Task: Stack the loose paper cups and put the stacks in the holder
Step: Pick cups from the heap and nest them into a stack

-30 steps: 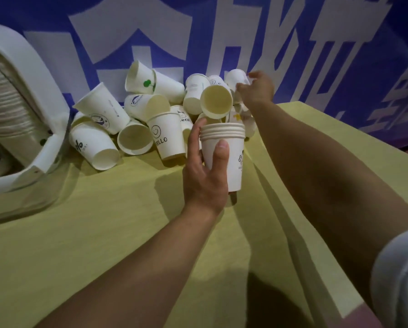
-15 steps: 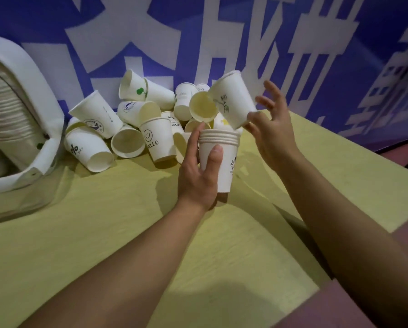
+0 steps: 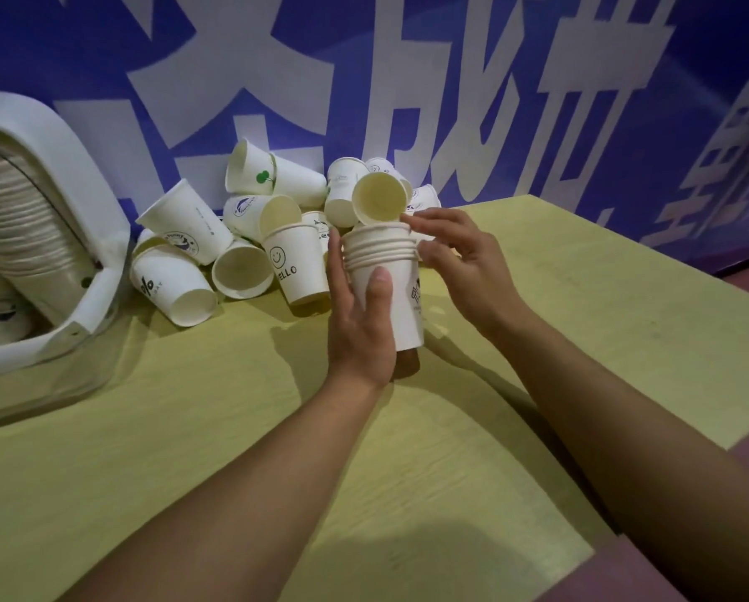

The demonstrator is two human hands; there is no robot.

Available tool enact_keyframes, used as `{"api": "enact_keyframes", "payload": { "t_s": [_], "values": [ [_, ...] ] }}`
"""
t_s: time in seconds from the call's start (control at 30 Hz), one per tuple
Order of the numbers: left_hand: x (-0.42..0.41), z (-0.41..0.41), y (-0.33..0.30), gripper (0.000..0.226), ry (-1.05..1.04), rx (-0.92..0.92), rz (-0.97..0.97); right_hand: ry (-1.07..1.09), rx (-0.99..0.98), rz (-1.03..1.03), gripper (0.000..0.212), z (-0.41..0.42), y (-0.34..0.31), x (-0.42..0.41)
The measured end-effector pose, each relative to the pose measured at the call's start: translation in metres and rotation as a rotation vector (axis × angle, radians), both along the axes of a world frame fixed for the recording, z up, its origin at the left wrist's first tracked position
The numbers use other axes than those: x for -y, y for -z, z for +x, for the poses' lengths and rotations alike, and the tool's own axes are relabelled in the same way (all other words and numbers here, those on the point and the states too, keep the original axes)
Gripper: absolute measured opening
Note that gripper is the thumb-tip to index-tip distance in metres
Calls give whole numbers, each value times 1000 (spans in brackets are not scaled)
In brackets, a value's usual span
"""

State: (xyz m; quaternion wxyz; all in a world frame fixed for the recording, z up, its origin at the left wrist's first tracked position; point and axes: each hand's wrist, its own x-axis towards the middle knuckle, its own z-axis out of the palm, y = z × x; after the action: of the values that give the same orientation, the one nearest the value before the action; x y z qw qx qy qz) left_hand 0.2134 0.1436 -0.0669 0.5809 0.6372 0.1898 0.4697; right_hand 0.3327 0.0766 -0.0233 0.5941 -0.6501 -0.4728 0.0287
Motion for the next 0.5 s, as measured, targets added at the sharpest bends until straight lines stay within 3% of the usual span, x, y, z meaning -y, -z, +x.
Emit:
{"api": "enact_keyframes", "payload": {
  "t_s": [0.13,0.27,0.43,0.5],
  "values": [
    [1,0,-1,70,-33,45,-40,134,95,10,30,13,6,-4],
    [0,-1,-1,61,-63,110,-102,380,216,-347,57,43,17,-9],
    [1,-1,-3,60,-51,108,-115,355,304,-736,80,56,25,-16],
    [1,-1,-3,61,-54,106,-116,396,355,-743,79,55,25,-17]
  ]
}}
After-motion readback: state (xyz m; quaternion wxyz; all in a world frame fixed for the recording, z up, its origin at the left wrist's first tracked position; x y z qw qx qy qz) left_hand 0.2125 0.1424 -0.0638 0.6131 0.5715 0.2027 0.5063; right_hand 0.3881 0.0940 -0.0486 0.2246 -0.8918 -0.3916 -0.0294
